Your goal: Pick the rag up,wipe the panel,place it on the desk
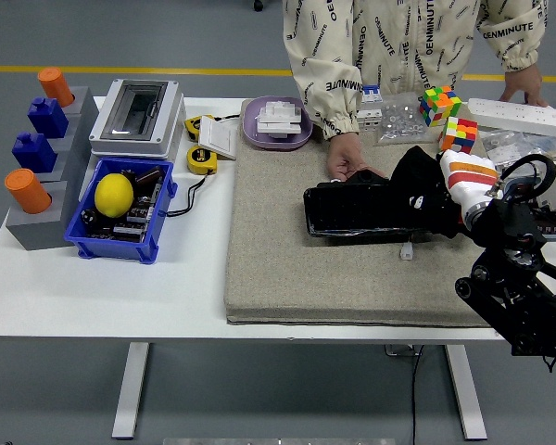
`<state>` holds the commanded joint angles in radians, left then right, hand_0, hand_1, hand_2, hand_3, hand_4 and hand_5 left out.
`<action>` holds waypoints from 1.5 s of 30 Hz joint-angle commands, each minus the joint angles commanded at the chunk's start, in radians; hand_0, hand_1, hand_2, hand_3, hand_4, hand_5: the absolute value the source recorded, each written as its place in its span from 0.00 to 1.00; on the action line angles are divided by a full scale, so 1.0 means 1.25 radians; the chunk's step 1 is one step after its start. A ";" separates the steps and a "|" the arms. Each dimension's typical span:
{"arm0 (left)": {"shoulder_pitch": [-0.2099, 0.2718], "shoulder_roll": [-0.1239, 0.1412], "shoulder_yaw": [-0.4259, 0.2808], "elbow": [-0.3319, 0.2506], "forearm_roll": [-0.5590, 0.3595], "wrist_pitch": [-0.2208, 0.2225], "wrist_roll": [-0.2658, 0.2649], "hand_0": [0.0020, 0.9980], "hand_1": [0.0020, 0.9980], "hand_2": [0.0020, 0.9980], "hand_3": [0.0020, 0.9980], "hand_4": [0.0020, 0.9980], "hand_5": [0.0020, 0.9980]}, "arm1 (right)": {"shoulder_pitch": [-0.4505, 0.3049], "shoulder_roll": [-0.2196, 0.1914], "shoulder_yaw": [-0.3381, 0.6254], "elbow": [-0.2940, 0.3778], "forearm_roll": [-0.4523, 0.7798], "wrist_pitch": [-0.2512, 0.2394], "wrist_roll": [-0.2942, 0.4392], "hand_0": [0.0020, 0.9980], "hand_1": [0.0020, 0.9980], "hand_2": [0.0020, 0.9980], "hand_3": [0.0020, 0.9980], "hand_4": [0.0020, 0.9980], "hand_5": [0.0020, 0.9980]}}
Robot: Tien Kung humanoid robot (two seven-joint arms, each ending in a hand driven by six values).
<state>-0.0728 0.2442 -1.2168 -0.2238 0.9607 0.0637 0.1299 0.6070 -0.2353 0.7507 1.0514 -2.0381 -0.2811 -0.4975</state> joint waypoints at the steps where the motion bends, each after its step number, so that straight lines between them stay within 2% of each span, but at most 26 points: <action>1: 0.000 0.000 0.000 0.000 -0.001 0.000 0.000 0.65 0.66 0.70 0.58 0.68 0.44 | -0.001 0.002 0.001 0.003 -0.001 0.000 -0.001 0.39 0.46 0.52 0.52 0.93 0.35; 12: -0.001 0.004 0.002 0.000 0.000 0.000 0.000 0.65 0.66 0.70 0.58 0.68 0.44 | 0.002 0.037 -0.016 0.021 0.001 0.001 -0.004 0.39 0.46 0.52 0.52 0.93 0.35; 23: 0.005 0.007 0.012 0.001 -0.003 0.000 0.001 0.65 0.66 0.70 0.58 0.68 0.44 | 0.014 0.092 -0.042 0.027 0.003 0.000 -0.007 0.39 0.46 0.52 0.53 0.93 0.35; 32: 0.007 0.009 0.020 0.001 -0.006 0.000 0.001 0.65 0.66 0.70 0.58 0.68 0.44 | 0.042 0.130 -0.123 0.052 0.013 0.003 -0.009 0.39 0.46 0.52 0.52 0.93 0.35; 45: 0.001 0.012 0.022 0.001 -0.005 0.000 0.001 0.65 0.66 0.70 0.58 0.68 0.44 | 0.079 0.154 -0.210 0.089 0.023 0.004 -0.009 0.39 0.46 0.52 0.52 0.93 0.35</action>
<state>-0.0713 0.2587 -1.1891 -0.2225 0.9544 0.0640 0.1313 0.7052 -0.0426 0.4882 1.1632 -2.0099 -0.2768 -0.5092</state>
